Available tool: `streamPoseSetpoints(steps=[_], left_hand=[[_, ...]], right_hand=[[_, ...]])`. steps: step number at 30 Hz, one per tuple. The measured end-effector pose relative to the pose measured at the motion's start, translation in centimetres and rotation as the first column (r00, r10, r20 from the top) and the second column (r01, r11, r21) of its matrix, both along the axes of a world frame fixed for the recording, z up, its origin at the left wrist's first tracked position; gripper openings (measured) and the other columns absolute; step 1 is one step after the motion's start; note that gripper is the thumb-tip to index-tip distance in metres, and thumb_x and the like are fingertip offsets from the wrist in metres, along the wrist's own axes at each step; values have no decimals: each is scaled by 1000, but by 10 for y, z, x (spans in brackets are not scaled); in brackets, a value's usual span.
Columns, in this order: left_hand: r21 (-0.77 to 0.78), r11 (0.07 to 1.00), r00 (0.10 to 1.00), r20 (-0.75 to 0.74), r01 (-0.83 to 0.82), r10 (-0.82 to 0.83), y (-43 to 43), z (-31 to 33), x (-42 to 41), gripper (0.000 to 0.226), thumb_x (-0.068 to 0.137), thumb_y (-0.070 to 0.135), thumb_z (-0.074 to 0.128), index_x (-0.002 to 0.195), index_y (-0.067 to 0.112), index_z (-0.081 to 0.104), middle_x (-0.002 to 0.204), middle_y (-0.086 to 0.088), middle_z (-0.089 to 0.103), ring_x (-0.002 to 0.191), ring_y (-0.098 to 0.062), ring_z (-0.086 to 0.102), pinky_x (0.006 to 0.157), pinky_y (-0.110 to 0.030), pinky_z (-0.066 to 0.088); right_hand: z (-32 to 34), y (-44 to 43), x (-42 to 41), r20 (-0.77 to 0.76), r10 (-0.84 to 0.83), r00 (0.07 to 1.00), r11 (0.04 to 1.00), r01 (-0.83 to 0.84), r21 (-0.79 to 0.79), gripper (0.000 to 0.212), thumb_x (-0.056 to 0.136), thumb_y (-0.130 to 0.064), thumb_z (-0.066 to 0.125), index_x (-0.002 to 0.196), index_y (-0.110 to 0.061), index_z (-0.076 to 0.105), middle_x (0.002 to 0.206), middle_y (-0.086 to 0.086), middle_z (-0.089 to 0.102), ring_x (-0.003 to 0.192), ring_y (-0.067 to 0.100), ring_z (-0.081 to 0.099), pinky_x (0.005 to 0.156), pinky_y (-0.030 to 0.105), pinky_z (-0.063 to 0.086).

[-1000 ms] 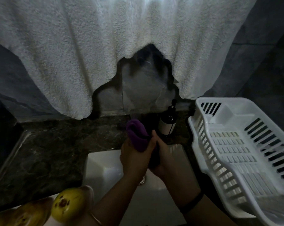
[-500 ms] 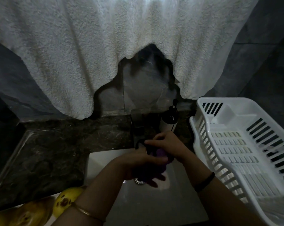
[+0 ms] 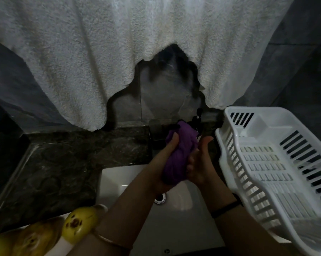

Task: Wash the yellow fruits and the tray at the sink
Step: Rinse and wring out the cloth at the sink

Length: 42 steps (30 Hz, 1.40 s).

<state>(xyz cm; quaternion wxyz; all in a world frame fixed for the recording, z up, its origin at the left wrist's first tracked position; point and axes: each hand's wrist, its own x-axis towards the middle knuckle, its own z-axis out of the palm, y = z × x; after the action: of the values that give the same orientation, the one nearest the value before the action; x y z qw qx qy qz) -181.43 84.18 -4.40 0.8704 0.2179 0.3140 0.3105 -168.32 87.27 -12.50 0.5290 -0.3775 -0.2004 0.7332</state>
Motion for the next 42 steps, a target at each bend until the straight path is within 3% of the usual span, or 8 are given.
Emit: streamPoseSetpoints(steps=[5, 10, 14, 19, 25, 32, 37, 42], left_hand=[[-152, 981, 968, 198, -122, 151, -11, -12, 22, 56, 64, 59, 71, 106, 21, 67, 85, 2, 66, 71, -7, 66, 68, -18, 56], [-194, 981, 927, 372, 20, 55, -1, -4, 12, 57, 60, 23, 86, 109, 11, 62, 73, -10, 62, 39, -12, 51, 35, -15, 41], [-72, 982, 960, -211, 175, -186, -1, -4, 3, 10, 81, 12, 62, 87, 12, 54, 56, 3, 46, 36, -4, 35, 35, -13, 23], [112, 970, 635, -771, 215, -51, -2, -44, 12, 11, 81, 3, 59, 83, 11, 52, 64, -5, 47, 50, -13, 41, 48, -22, 33], [299, 799, 175, -954, 522, 242, -8, -98, 19, 16, 92, 23, 53, 105, 15, 59, 103, -5, 64, 90, -19, 61, 70, -23, 43], [287, 813, -3, -942, 507, 335, -10, -102, 15, 29, 89, 31, 58, 112, 13, 54, 107, -5, 65, 97, -22, 63, 83, -31, 51], [294, 809, 3, -941, 510, 340, -1, -93, 12, 27, 87, 33, 59, 108, 17, 58, 100, -3, 67, 88, -20, 64, 74, -29, 49], [395, 850, 215, -916, 347, 338, 21, -72, -6, 21, 77, 30, 63, 91, 16, 58, 90, -5, 66, 79, -20, 61, 66, -26, 45]], right_hand=[[-4, -4, -14, 0, 3, 1000, 995, -3, 99, 76, 66, -82, 57, 114, -25, 68, 131, 22, 54, 136, 36, 33, 109, 41, 34], [63, 12, -13, -196, 138, 971, 985, -113, 134, 33, 63, -41, 78, 63, -11, 66, 66, 3, 67, 65, 16, 68, 59, 26, 57], [60, 22, -18, 20, 113, 993, 991, -112, -72, 44, 78, -43, 59, 44, -16, 53, 45, -3, 46, 42, 13, 50, 48, 21, 46], [38, 22, -29, 402, 267, 876, 959, -202, -198, 24, 90, -25, 61, 71, -13, 54, 46, -2, 49, 40, 12, 48, 46, 23, 40], [6, 15, -51, 790, 42, 611, 999, -5, -49, 23, 93, -25, 59, 72, -17, 52, 67, 1, 50, 64, 16, 50, 57, 25, 38], [-4, 11, -53, 822, 10, 570, 997, 60, -54, 30, 91, -29, 60, 67, -14, 51, 64, 7, 48, 63, 22, 48, 62, 31, 40], [0, 11, -46, 556, -120, 822, 988, 156, -18, 15, 88, -26, 65, 88, -11, 63, 85, 11, 64, 87, 32, 61, 85, 42, 48], [13, 13, -20, 605, -34, 796, 997, 71, -37, 34, 95, -38, 52, 105, -7, 63, 92, 6, 62, 82, 13, 60, 73, 25, 50]])
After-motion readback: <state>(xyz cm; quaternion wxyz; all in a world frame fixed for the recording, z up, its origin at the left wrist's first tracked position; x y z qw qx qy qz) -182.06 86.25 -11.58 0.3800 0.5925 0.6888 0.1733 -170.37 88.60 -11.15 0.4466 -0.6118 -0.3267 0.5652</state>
